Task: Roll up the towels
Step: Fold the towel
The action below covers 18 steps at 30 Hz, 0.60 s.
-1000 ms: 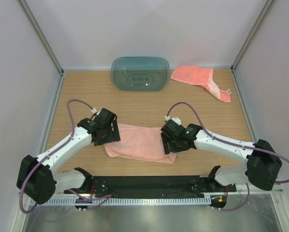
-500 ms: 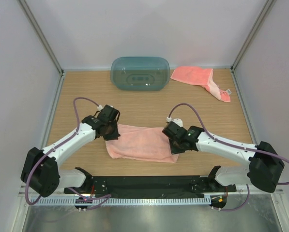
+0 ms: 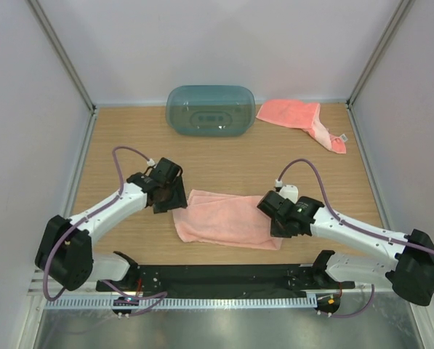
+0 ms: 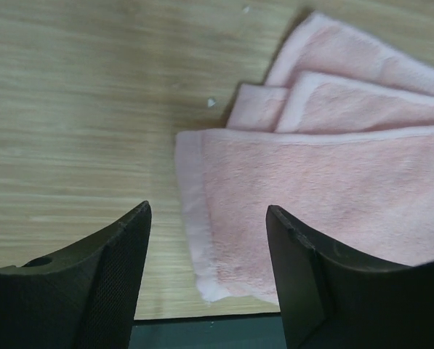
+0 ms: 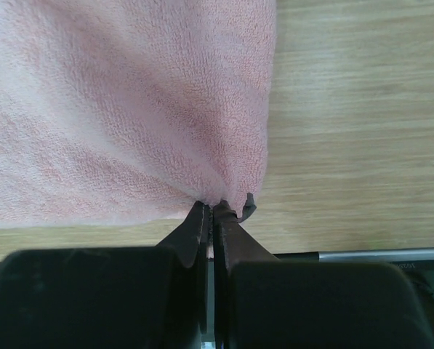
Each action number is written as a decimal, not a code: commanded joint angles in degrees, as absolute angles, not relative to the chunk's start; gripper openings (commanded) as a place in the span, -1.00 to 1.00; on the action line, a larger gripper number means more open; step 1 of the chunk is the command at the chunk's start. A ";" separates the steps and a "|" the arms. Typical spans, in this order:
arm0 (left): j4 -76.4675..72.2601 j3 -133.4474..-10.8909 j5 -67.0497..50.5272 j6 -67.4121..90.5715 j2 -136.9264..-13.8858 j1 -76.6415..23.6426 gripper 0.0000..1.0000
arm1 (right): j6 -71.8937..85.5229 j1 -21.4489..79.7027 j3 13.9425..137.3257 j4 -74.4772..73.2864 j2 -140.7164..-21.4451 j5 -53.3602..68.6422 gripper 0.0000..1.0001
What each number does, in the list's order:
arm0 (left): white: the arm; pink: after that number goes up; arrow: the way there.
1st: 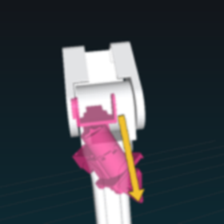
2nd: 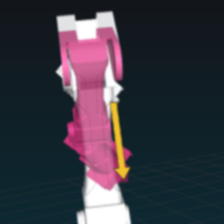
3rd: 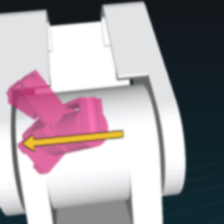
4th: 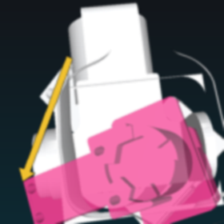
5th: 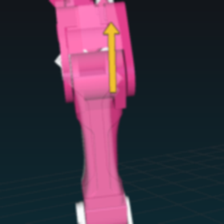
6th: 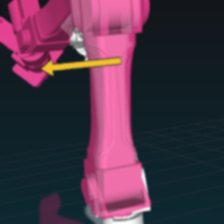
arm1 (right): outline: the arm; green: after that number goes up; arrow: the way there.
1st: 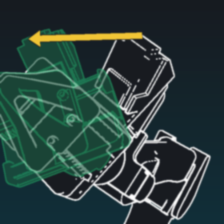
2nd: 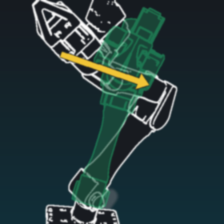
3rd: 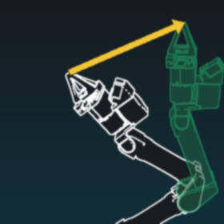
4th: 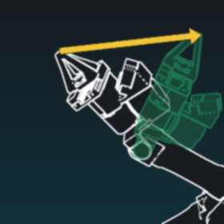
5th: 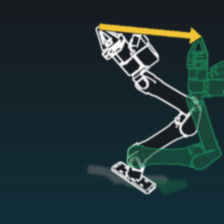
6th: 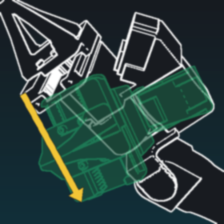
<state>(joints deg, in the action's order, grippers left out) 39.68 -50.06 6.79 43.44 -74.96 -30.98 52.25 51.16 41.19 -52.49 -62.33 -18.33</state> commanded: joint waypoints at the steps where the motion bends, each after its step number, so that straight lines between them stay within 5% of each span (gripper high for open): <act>1: 36.83 -47.11 4.66 46.31 -77.25 -30.76 0.30 | 54.67 50.98 39.99 -51.07 -62.75 -17.14 -0.98; 9: 30.69 -44.04 1.76 47.37 -79.01 -30.76 0.20 | 54.23 51.06 40.70 -52.30 -61.87 -18.28 -0.98; 12: 25.50 -43.51 0.35 47.29 -79.19 -30.76 -0.19 | 54.41 50.98 39.90 -51.59 -62.05 -17.67 -0.98; 13: 24.44 -43.68 0.35 46.59 -79.28 -30.76 -0.63 | 54.49 51.06 39.64 -51.42 -62.14 -17.58 -0.98; 15: 23.20 -46.04 -1.39 45.44 -80.59 -30.76 -0.99 | 54.84 51.06 39.11 -51.33 -61.96 -17.32 -0.98; 18: 22.15 -49.03 -2.28 43.51 -79.98 -30.76 -0.99 | 55.54 51.06 38.85 -52.38 -61.00 -17.84 -0.98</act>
